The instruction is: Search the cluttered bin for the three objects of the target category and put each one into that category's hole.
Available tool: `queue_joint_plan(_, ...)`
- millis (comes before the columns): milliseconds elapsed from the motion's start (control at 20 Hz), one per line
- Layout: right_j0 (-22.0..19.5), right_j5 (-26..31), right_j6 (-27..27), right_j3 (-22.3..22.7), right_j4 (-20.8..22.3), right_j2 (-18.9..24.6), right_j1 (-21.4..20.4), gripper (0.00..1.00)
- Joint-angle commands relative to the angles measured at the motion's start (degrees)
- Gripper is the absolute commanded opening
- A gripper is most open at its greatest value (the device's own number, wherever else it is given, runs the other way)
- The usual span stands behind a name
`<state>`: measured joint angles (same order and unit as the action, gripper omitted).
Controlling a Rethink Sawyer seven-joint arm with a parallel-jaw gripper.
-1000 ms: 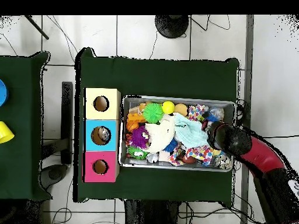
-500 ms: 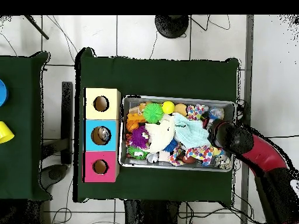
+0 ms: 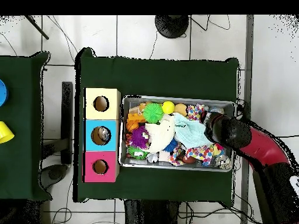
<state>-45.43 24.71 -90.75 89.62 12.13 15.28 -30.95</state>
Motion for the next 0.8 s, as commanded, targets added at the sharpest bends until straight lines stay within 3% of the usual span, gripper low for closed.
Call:
queue_joint_plan(50,0.39,7.59,-7.23,2.68,-3.44,-0.35,-1.01,1.00)
queue_joint_plan(800,-1.92,6.31,-3.40,-0.47,-5.04,2.28,4.40,1.00)
